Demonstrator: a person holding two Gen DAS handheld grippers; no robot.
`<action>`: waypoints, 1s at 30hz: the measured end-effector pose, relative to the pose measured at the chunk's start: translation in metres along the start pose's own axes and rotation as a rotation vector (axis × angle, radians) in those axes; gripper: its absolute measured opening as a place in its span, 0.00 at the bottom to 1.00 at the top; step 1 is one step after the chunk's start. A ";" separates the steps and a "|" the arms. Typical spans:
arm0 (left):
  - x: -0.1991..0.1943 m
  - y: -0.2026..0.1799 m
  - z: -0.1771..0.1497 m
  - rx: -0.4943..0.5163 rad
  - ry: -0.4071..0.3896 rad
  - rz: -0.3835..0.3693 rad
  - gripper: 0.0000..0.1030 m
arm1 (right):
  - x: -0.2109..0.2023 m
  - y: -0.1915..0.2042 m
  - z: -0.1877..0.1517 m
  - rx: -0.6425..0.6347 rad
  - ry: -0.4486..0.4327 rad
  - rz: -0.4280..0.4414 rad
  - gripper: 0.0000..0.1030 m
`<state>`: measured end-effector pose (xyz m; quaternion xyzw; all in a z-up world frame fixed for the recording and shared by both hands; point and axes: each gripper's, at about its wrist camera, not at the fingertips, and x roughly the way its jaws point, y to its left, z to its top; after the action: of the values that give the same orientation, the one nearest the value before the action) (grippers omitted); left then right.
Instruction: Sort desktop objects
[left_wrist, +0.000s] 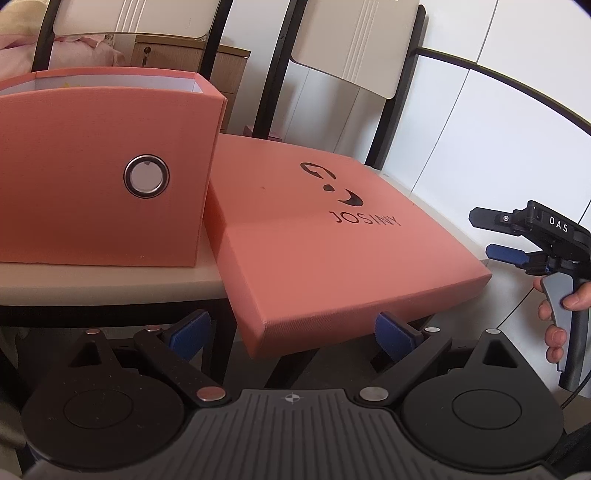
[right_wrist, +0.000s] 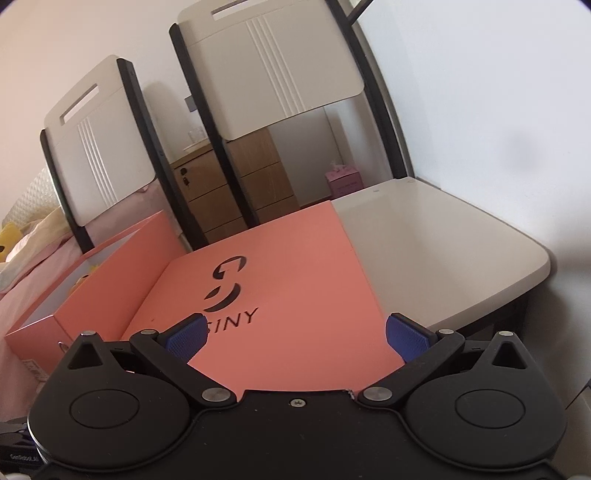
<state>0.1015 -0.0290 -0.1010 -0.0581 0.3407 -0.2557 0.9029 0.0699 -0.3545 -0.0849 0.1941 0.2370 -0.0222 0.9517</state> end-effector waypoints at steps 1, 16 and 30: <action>0.001 -0.001 0.000 0.002 0.002 0.002 0.94 | 0.001 -0.003 0.000 0.002 -0.001 -0.007 1.00; 0.007 -0.010 -0.002 0.036 0.018 -0.033 0.94 | 0.024 -0.008 -0.002 -0.012 0.068 0.038 1.00; -0.006 -0.020 -0.014 0.081 0.016 -0.007 0.94 | -0.008 -0.017 -0.013 -0.033 0.109 0.157 1.00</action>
<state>0.0800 -0.0424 -0.1022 -0.0204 0.3370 -0.2729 0.9009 0.0552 -0.3654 -0.0980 0.1974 0.2727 0.0669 0.9393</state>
